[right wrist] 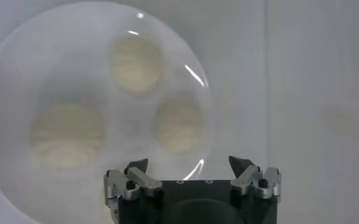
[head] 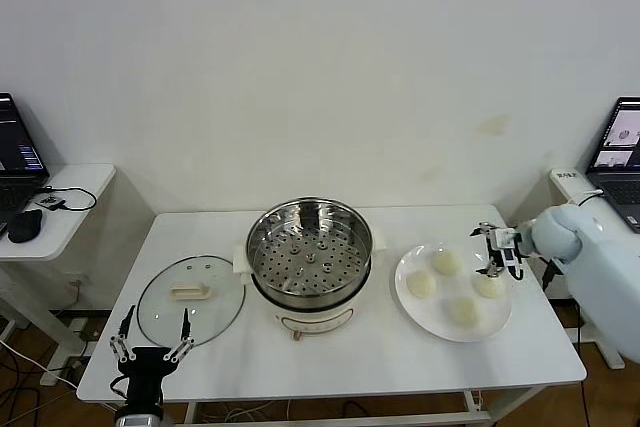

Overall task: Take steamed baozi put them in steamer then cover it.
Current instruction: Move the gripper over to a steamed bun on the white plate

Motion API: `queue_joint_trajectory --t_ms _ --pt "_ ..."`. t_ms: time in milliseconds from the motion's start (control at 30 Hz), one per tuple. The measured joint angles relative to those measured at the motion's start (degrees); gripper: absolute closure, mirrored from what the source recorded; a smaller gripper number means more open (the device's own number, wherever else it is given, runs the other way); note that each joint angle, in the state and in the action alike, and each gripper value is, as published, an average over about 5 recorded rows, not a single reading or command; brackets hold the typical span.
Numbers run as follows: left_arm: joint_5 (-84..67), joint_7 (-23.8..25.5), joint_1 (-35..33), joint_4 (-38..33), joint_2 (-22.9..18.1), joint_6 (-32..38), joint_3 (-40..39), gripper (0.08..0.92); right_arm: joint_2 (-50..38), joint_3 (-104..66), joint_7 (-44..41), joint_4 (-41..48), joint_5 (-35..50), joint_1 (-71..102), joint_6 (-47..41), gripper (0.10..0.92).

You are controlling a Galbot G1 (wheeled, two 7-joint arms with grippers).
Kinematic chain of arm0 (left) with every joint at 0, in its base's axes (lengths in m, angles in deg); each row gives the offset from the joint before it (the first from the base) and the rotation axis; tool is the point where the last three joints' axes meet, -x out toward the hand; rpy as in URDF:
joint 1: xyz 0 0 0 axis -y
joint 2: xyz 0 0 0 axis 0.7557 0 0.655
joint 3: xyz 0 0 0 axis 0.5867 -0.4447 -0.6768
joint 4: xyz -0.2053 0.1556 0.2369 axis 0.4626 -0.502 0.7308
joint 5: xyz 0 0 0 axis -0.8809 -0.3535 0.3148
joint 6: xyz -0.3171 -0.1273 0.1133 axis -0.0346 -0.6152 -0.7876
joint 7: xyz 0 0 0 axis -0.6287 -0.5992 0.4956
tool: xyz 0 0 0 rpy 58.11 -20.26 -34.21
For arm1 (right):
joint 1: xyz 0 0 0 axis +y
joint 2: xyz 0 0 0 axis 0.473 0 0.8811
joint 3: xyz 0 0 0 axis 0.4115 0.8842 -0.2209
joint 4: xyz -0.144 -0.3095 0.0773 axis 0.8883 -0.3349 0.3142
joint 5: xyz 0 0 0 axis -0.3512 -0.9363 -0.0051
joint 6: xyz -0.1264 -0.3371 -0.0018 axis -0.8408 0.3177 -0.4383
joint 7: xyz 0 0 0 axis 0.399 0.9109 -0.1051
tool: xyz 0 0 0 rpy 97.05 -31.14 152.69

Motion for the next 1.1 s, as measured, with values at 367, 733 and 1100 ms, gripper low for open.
queue_joint_trajectory --t_ms 367,733,1100 --pt "0.38 -0.1 -0.1 0.18 0.34 0.66 1.13 0.177 5.72 4.08 -0.01 8.13 -3.3 -3.16 0.66 0.203" --pt "0.54 -0.2 -0.12 0.22 0.86 1.19 1.84 0.177 10.38 5.35 0.97 13.96 -4.93 -4.78 0.75 0.203" --pt "0.7 -0.33 0.27 0.86 0.85 1.74 1.97 0.177 13.73 5.58 1.79 17.9 -6.0 -5.49 0.27 0.295"
